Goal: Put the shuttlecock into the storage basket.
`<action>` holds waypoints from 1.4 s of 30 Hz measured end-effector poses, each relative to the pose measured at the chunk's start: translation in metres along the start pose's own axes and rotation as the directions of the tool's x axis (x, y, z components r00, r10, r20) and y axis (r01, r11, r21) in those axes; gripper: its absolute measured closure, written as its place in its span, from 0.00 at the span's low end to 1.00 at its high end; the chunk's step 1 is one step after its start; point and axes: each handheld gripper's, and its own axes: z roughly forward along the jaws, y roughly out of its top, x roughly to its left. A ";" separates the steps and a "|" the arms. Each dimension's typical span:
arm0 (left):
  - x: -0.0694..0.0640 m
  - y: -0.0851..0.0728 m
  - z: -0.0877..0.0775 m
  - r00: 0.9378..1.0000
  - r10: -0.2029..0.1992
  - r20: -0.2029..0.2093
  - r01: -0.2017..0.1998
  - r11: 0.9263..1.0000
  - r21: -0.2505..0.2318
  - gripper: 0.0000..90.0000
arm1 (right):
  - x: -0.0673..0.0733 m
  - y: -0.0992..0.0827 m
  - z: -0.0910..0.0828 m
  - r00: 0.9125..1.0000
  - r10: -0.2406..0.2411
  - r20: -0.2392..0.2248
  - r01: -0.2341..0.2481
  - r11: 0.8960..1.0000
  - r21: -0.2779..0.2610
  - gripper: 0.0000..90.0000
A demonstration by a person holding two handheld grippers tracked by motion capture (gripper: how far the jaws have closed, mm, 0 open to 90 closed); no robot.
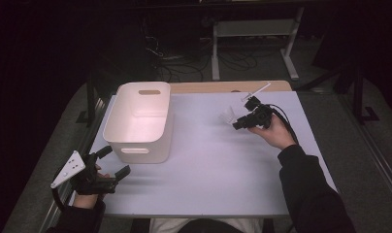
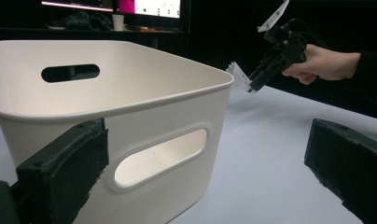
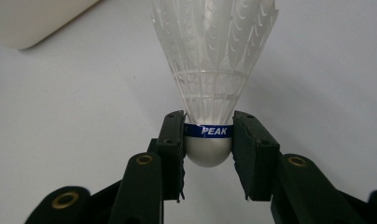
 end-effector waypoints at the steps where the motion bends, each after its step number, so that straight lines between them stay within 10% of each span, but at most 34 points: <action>1: 0.000 0.000 0.000 1.000 0.000 0.000 0.000 1.000 0.000 0.00 | 0.001 0.001 -0.002 1.000 -0.001 -0.002 0.001 1.000 -0.003 0.71; 42: 0.000 0.000 0.000 1.000 0.001 0.000 -0.001 1.000 0.000 0.00 | 0.059 0.056 -0.040 0.987 -0.158 -0.028 0.157 0.987 -0.044 0.71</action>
